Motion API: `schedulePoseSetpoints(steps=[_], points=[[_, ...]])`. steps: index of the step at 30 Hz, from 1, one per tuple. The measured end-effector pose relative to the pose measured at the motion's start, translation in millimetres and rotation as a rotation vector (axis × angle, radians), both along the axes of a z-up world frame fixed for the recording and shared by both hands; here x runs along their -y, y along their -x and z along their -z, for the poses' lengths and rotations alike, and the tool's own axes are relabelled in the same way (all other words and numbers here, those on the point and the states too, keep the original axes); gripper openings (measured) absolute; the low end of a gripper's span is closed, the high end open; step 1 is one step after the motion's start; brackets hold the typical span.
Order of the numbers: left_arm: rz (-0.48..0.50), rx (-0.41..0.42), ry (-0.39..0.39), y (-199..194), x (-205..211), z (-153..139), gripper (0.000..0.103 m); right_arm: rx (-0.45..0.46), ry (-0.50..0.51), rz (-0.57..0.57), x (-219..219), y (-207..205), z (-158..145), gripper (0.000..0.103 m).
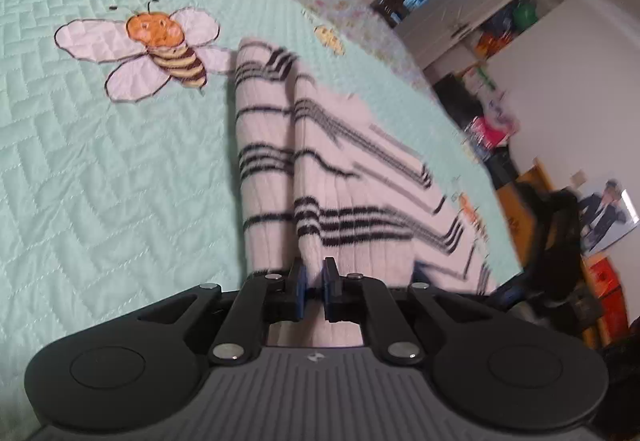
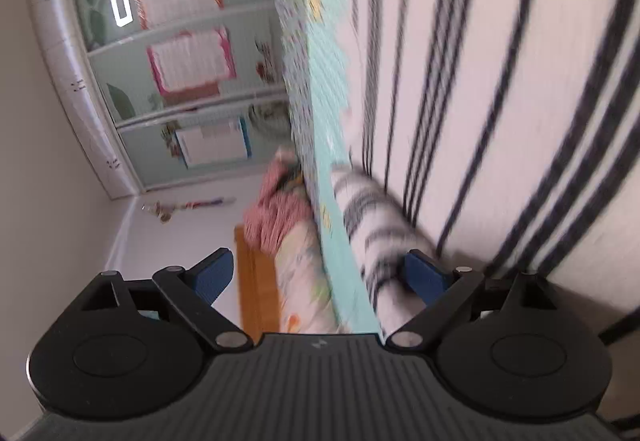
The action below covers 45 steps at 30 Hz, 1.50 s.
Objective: Fold clothes
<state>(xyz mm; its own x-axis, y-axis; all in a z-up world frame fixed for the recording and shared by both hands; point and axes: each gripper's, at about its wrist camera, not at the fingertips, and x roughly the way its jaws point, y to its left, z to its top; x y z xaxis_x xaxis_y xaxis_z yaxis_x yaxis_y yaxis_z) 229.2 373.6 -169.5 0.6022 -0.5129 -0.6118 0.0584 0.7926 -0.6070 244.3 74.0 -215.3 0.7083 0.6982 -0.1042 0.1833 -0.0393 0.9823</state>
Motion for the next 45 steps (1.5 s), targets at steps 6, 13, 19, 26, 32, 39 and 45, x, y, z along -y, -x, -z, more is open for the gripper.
schedulePoseSetpoints(steps=[6,13,19,26,32,39,45], points=[[0.001,0.032,0.01,4.6,7.9,-4.2,0.033,0.058,0.139,0.012,19.2,14.1,-21.2,0.093],[0.021,0.034,-0.031,3.8,12.3,-11.9,0.012,0.008,0.202,-0.164,-3.0,-1.4,-11.1,0.094],[0.011,0.074,-0.072,14.0,14.7,-26.9,0.009,-0.03,0.204,-0.313,-15.1,0.4,-13.5,0.094],[0.148,0.14,-0.197,56.6,52.4,-45.8,0.027,0.03,0.09,-0.308,-10.3,27.9,-2.1,0.094],[0.076,0.069,-0.238,33.9,51.5,-25.2,0.029,0.06,-0.114,-0.215,0.1,43.9,11.4,0.093],[0.14,0.062,-0.303,15.6,70.6,-16.9,0.039,0.071,-0.02,-0.091,29.2,56.5,-0.9,0.094],[0.043,0.121,-0.242,46.2,58.6,-31.1,0.04,0.151,0.08,-0.185,10.6,40.7,-23.7,0.094]])
